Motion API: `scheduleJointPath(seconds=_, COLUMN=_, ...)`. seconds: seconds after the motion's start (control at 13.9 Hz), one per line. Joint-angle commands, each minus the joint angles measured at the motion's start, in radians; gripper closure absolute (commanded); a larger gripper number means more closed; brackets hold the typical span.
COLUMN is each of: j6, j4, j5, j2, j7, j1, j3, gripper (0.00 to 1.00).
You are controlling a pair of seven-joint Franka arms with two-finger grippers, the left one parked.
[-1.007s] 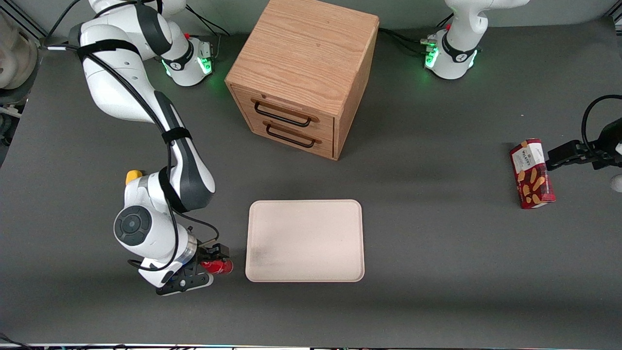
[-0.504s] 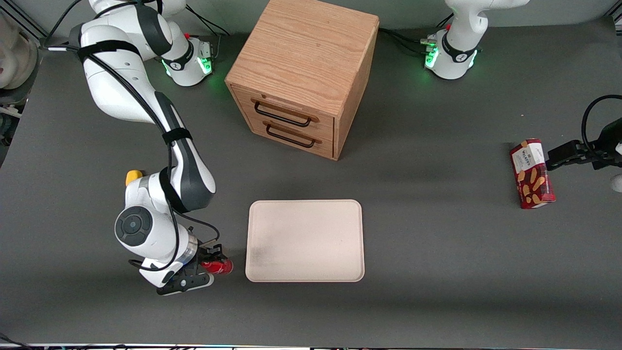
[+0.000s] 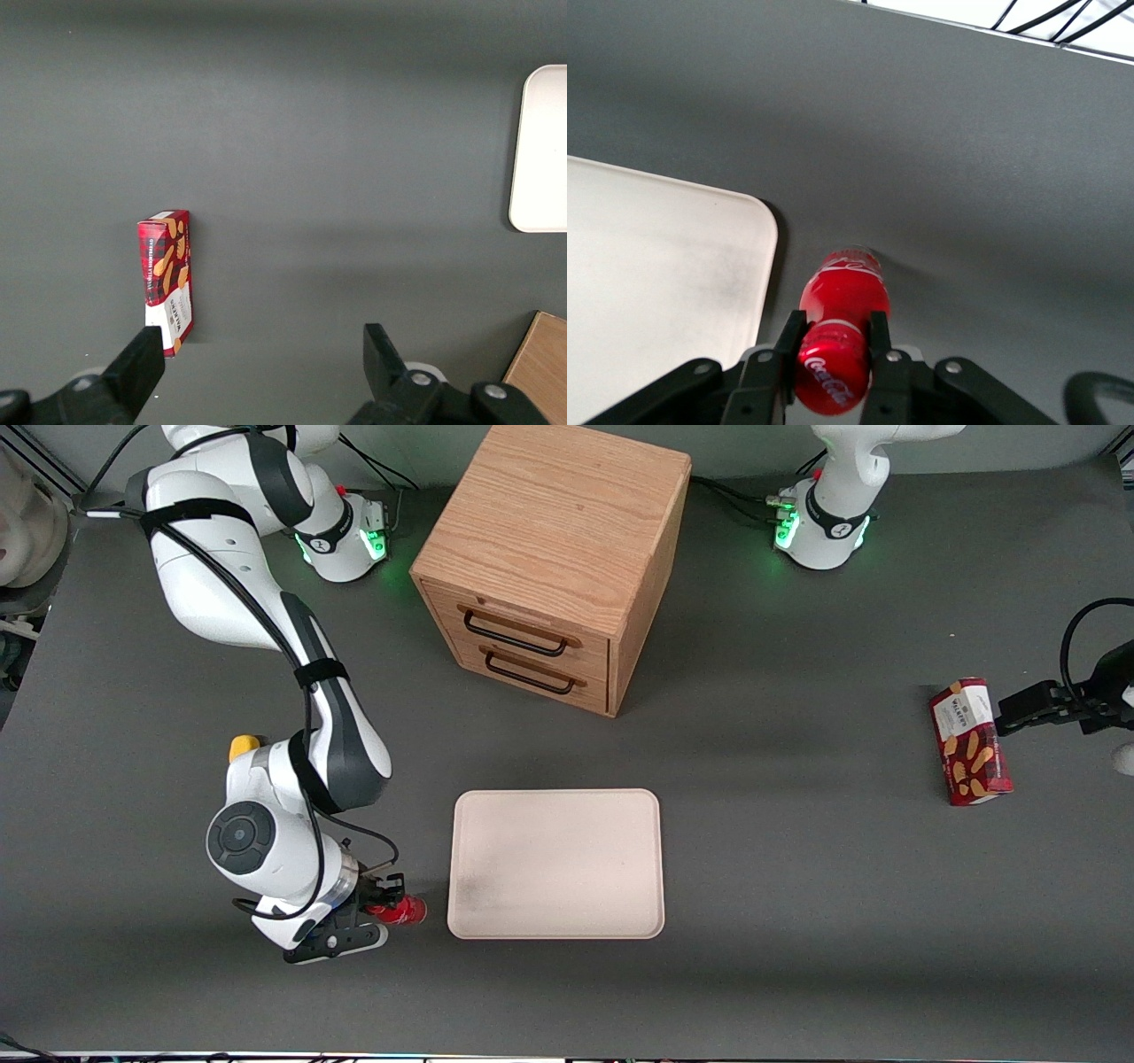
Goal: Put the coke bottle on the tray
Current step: 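Lower the open right gripper around the bottle's cap end, then close the right gripper on the bottle and lift it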
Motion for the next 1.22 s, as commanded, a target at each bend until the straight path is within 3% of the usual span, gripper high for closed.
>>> scheduleJointPath(seconds=0.0, j6=-0.056, j4=0.035, j5=-0.005, j2=-0.006, j7=-0.012, j1=-0.004, j3=-0.005, gripper=1.0)
scheduleJointPath(seconds=0.65, j6=-0.366, j4=0.055, j5=-0.003, j2=-0.259, j7=-0.059, j1=0.002, j3=0.0, gripper=1.0)
scheduleJointPath(seconds=0.86, j6=-0.373, j4=0.095, j5=-0.034, j2=-0.299, j7=-0.059, j1=0.021, j3=0.003, gripper=1.0)
scheduleJointPath(seconds=1.15, j6=-0.347, j4=0.159, j5=-0.094, j2=-0.278, j7=-0.003, j1=0.039, j3=0.099, gripper=1.0)
